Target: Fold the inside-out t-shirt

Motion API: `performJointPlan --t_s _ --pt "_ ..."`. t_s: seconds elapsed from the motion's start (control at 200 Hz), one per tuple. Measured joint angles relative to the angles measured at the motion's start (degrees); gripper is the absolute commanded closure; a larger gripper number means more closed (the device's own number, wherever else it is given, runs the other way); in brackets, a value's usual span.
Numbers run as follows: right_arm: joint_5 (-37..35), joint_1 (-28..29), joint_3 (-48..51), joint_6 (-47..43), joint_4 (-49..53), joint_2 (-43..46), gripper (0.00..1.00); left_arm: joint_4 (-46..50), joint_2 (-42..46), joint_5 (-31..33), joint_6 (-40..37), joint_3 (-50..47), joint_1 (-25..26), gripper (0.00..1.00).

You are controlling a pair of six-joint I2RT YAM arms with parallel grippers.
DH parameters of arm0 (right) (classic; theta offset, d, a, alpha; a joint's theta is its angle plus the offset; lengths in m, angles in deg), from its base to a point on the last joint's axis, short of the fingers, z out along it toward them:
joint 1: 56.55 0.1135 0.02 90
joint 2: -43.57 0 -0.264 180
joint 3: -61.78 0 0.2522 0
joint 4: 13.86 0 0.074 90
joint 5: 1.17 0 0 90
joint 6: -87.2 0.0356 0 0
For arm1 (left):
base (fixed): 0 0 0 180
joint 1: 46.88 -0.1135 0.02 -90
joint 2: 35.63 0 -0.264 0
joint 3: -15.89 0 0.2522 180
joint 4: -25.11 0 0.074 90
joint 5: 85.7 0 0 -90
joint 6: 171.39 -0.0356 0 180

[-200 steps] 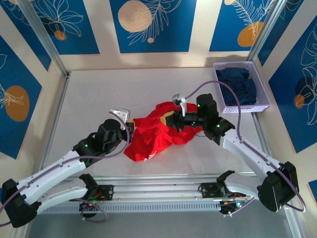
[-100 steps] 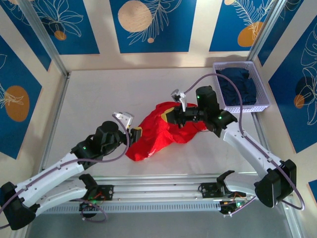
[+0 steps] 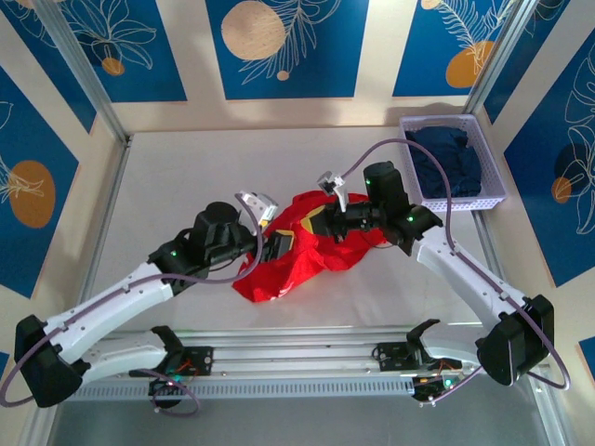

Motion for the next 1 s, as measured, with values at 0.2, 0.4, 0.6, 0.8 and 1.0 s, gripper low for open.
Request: performJointPlan --t_s 0.2,0.4,0.6,0.8,1.0 --pt "0.00 0.00 0.00 -0.20 0.22 0.00 1.00 -0.39 -1.97 0.02 -0.02 0.33 0.00 0.48" --pt "0.00 0.00 0.00 -0.44 0.63 0.00 1.00 -0.39 -2.62 2.34 -0.04 0.35 0.00 0.57" --pt "0.00 0.00 0.00 -0.42 0.63 0.00 1.00 -0.42 -4.28 2.91 -0.13 0.50 0.00 0.58" --pt "0.00 0.00 0.00 -0.42 0.63 0.02 1.00 -0.44 -6.12 2.95 -0.13 0.55 0.00 0.59" --pt "-0.02 -0.02 0.00 -0.42 0.63 0.02 1.00 -0.46 -6.91 3.80 0.00 0.55 -0.13 0.63"
